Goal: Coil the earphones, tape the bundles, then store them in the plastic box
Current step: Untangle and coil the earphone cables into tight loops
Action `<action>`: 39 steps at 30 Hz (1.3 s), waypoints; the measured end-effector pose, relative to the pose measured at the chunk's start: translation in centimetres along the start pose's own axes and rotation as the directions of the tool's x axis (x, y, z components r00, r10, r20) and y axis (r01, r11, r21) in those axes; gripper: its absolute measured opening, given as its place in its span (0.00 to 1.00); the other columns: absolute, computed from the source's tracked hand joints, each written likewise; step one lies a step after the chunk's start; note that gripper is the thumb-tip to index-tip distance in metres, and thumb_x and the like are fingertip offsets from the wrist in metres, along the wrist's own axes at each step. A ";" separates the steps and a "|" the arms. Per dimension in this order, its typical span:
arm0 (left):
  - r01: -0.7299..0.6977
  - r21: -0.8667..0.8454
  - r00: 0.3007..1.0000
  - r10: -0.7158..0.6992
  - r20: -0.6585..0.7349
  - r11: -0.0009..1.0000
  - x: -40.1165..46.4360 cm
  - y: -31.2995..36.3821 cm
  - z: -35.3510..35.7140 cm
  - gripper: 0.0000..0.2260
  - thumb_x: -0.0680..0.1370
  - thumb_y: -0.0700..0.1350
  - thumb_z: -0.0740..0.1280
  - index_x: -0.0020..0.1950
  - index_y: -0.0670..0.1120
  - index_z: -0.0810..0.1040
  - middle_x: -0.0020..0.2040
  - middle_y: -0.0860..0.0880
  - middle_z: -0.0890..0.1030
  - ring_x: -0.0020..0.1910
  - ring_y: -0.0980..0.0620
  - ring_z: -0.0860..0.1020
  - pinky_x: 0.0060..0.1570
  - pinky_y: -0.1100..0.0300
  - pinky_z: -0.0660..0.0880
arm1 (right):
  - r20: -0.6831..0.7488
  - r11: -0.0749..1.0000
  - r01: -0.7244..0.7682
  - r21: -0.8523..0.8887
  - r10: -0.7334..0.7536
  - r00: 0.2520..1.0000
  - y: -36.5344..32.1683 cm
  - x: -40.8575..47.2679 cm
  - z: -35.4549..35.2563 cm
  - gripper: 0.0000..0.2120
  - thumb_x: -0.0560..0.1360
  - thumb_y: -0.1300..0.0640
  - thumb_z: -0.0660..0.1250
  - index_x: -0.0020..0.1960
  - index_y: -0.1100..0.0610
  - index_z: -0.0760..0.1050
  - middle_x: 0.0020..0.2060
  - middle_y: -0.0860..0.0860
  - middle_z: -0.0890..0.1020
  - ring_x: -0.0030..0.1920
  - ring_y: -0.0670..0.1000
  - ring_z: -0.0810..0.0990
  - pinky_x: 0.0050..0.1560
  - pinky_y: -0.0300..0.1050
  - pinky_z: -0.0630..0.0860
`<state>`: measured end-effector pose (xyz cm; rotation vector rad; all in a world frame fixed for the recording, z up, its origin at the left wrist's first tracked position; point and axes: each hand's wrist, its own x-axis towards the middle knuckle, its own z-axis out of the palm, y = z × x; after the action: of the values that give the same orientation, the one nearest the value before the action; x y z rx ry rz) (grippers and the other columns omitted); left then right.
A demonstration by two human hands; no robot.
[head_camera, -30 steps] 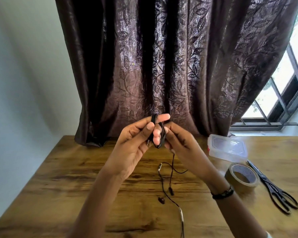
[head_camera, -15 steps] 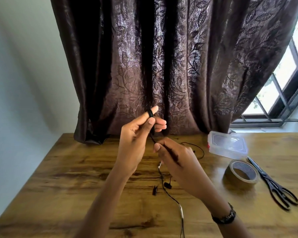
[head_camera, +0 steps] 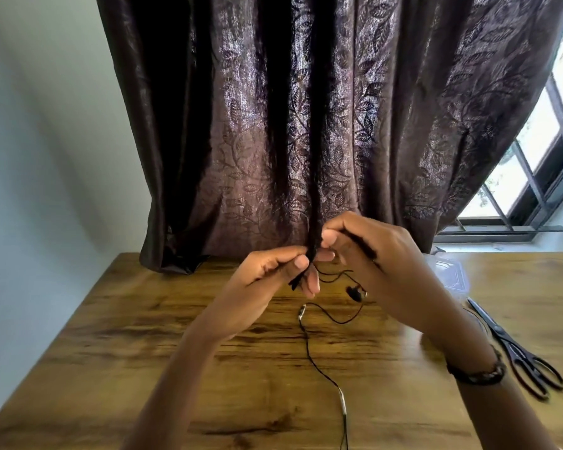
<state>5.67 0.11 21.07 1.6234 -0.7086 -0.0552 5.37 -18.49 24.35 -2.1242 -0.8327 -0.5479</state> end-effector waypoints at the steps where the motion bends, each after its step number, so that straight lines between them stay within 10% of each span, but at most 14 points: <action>1: -0.003 -0.006 1.000 0.003 0.011 1.000 0.0 0.1 0.0 0.13 0.81 0.39 0.56 0.49 0.36 0.79 0.37 0.52 0.79 0.38 0.55 0.77 0.45 0.64 0.73 | 0.003 1.000 0.012 -0.012 -0.012 1.000 0.0 0.2 -0.1 0.08 0.81 0.57 0.61 0.45 0.57 0.75 0.33 0.39 0.75 0.37 0.40 0.75 0.39 0.29 0.67; 21: -0.082 -0.714 0.975 -0.091 -0.201 0.695 1.2 0.1 1.3 0.14 0.76 0.41 0.60 0.55 0.39 0.82 0.31 0.53 0.72 0.29 0.61 0.70 0.33 0.69 0.71 | -0.045 0.894 -0.171 0.413 0.207 0.977 2.9 -2.7 6.5 0.11 0.82 0.57 0.57 0.47 0.63 0.72 0.30 0.45 0.71 0.29 0.43 0.67 0.29 0.38 0.65; 31: 0.028 -0.378 0.893 -0.192 -0.406 0.926 1.6 -0.4 1.7 0.12 0.78 0.43 0.63 0.58 0.40 0.80 0.38 0.50 0.82 0.35 0.58 0.76 0.39 0.66 0.75 | -0.077 0.871 -0.316 0.375 0.369 0.926 1.9 -4.7 8.6 0.09 0.79 0.52 0.61 0.44 0.53 0.76 0.27 0.43 0.73 0.26 0.47 0.70 0.26 0.49 0.68; 39: 0.039 -0.138 0.814 -0.111 -0.570 0.990 1.9 -1.2 2.5 0.08 0.79 0.39 0.64 0.56 0.46 0.80 0.44 0.46 0.86 0.44 0.52 0.84 0.44 0.63 0.79 | -0.139 0.966 -0.252 -0.050 0.243 0.960 0.4 -5.2 8.7 0.05 0.76 0.62 0.68 0.48 0.56 0.82 0.36 0.44 0.77 0.32 0.42 0.74 0.31 0.30 0.70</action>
<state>6.59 -2.99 20.09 1.4413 -0.1618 0.3256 2.94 -13.83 15.67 -2.1860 -0.4708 -0.5822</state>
